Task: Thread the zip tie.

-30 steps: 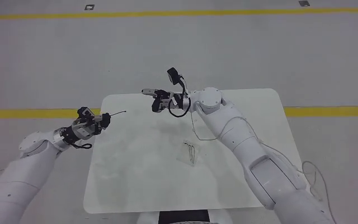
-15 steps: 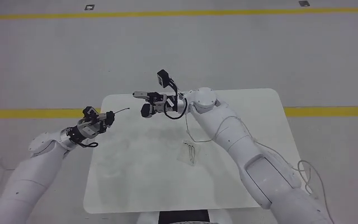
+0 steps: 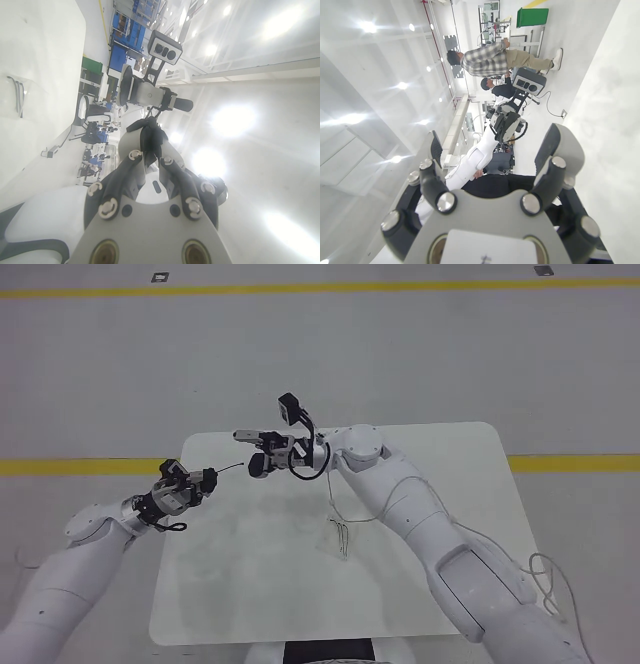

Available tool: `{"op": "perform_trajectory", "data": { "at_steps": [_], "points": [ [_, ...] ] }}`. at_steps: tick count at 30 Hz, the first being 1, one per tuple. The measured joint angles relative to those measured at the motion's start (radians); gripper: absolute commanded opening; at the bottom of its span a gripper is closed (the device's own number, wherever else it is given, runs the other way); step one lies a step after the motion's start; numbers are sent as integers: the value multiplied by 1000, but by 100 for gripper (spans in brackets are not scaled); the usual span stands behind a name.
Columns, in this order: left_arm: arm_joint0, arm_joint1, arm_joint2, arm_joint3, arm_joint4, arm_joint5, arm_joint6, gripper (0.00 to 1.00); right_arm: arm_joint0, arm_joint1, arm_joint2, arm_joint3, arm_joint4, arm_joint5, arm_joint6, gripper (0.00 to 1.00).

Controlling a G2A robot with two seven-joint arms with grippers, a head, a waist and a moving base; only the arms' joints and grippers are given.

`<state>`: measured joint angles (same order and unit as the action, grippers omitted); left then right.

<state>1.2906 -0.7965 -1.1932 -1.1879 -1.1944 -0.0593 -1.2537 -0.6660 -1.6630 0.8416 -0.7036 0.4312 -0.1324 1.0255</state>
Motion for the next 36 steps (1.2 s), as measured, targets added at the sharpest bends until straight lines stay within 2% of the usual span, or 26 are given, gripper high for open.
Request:
{"op": "perform_trajectory", "data": {
  "at_steps": [8,15,25,33,36],
  "points": [
    [0,0,0,0,0,1,0,0,-10,-2,5,18,22,-10,44,14],
    [0,0,0,0,0,1,0,0,-2,-6,2,35,24,-10,65,11],
    [0,0,0,0,0,1,0,0,12,-12,-9,53,8,1,86,15],
    [0,0,0,0,0,1,0,0,10,-11,-6,55,-1,-1,83,7],
    [0,0,0,0,0,1,0,0,9,-11,-5,52,-4,1,81,0]
  ]
}}
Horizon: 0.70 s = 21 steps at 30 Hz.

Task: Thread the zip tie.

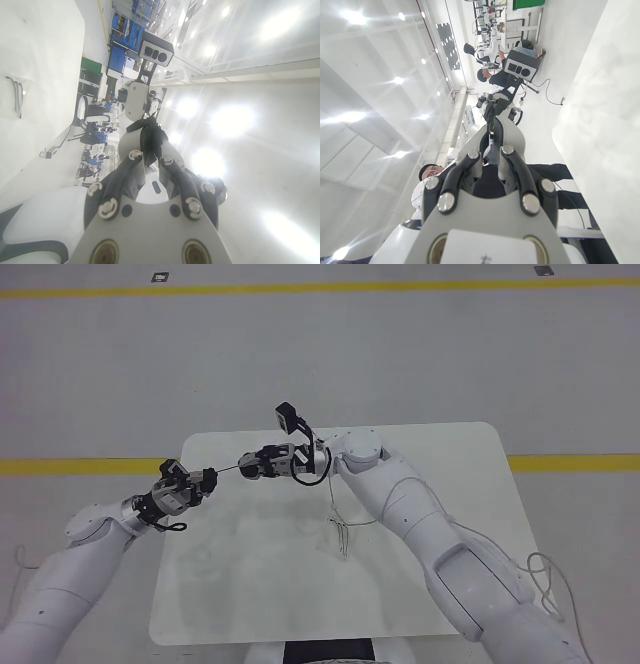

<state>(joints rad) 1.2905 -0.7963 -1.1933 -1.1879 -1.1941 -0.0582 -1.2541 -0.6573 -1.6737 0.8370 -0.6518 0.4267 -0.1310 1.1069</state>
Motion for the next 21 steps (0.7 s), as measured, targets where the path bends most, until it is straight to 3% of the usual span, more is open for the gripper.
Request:
{"op": "perform_trajectory", "data": {
  "at_steps": [13,14,16,17,21],
  "points": [
    [0,0,0,0,0,0,0,0,-13,6,10,-23,-13,2,-5,0],
    [0,0,0,0,0,0,0,11,-14,6,11,-25,-13,2,-5,0],
    [0,0,0,0,0,0,0,83,-17,7,13,-29,-13,3,-5,0],
    [0,0,0,0,0,0,0,100,-18,7,13,-30,-13,3,-4,0],
    [2,-2,1,-8,1,-1,14,100,-21,8,16,-34,-12,5,-3,0]
  ]
}}
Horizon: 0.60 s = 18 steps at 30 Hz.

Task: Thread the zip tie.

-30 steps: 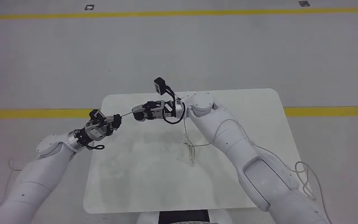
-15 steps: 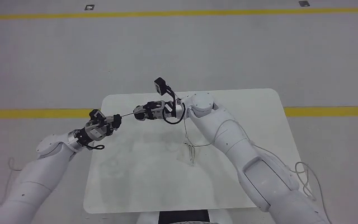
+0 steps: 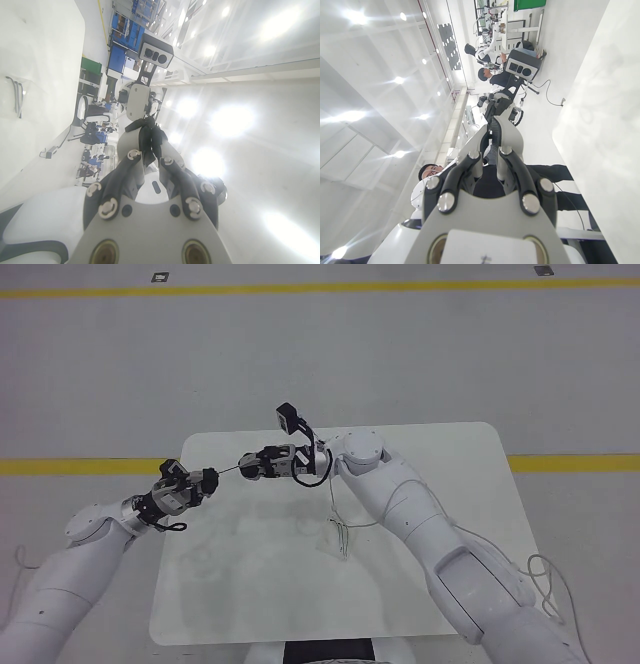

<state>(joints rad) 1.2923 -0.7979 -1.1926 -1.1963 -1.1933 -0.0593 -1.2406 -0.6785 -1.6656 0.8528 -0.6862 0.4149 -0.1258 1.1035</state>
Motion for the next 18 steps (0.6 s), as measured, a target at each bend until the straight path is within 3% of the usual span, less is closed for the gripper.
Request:
{"op": "perform_trajectory", "data": {
  "at_steps": [7,18],
  "points": [
    [12,-7,-8,-30,-2,13,26,100,-7,-3,-4,-10,3,2,-2,0],
    [12,-11,-13,-37,14,8,33,100,-10,-11,-13,-9,21,1,5,0]
  ]
}}
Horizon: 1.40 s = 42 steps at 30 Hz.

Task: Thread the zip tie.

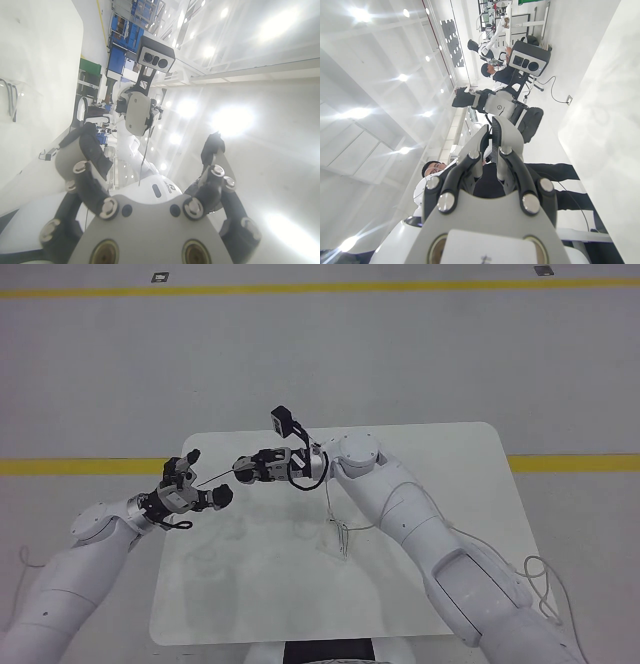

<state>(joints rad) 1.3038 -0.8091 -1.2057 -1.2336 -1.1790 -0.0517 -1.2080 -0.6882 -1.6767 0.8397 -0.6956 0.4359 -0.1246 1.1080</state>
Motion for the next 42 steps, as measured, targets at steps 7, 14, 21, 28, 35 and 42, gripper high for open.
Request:
{"op": "perform_trajectory", "data": {
  "at_steps": [7,14,21,28,35,42],
  "points": [
    [11,-6,-3,-27,-2,11,28,75,-37,10,10,-57,-15,20,-39,0],
    [17,-10,-11,-25,7,26,15,27,-58,24,24,-98,-39,52,-39,0],
    [20,-15,-20,-23,16,30,11,19,-68,34,31,-125,-59,72,-39,0],
    [22,-19,-28,-23,30,33,4,16,-69,35,25,-139,-61,85,-36,0],
    [25,-21,-39,-26,44,41,-8,15,-62,30,12,-133,-49,89,-25,0],
    [28,-24,-48,-33,54,47,-19,13,-50,21,-4,-115,-32,98,-10,0]
  ]
}}
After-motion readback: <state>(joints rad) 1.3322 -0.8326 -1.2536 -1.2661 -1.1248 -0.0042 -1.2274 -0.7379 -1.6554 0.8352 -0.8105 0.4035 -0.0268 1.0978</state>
